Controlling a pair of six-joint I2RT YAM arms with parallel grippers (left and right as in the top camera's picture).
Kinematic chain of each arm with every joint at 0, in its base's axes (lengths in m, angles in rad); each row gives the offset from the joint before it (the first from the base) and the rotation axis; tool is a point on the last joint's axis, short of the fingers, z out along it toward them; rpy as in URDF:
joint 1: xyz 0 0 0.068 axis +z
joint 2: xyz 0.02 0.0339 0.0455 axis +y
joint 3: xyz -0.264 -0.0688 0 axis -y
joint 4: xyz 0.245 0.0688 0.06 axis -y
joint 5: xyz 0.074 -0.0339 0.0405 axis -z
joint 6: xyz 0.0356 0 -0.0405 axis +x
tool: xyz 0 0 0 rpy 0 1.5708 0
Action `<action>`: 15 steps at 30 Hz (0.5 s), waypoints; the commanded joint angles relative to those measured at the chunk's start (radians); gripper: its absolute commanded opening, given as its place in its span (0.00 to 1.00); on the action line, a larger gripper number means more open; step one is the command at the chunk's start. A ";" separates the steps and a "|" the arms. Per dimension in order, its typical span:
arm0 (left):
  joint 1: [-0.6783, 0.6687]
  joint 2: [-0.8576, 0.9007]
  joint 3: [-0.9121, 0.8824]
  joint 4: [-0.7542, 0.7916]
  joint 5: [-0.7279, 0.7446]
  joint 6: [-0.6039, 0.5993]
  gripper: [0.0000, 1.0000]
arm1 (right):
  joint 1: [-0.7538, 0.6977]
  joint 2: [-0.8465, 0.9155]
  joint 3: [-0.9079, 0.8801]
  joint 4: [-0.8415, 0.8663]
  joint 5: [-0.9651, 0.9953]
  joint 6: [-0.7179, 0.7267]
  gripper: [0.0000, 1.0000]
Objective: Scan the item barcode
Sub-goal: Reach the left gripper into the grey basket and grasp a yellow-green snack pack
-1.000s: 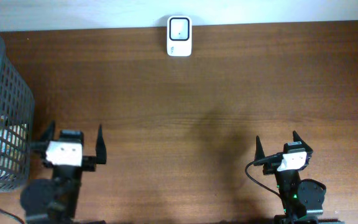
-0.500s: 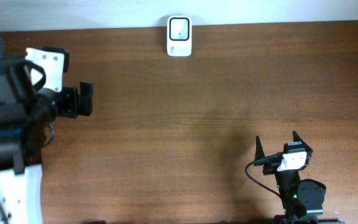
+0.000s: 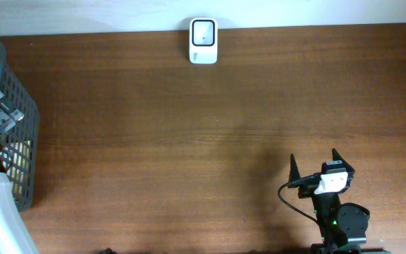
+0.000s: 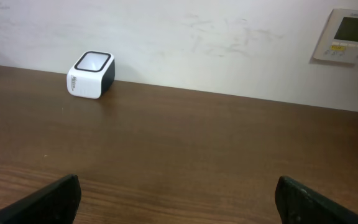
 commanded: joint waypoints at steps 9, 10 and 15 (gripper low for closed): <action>0.040 0.101 0.069 0.153 -0.161 0.018 0.93 | -0.002 -0.004 -0.007 -0.001 -0.005 0.004 0.99; 0.065 0.133 0.069 0.151 -0.162 0.017 0.93 | -0.002 -0.004 -0.007 -0.001 -0.005 0.004 0.99; 0.173 0.276 0.068 0.151 -0.120 -0.072 0.98 | -0.002 -0.004 -0.007 -0.001 -0.005 0.004 0.99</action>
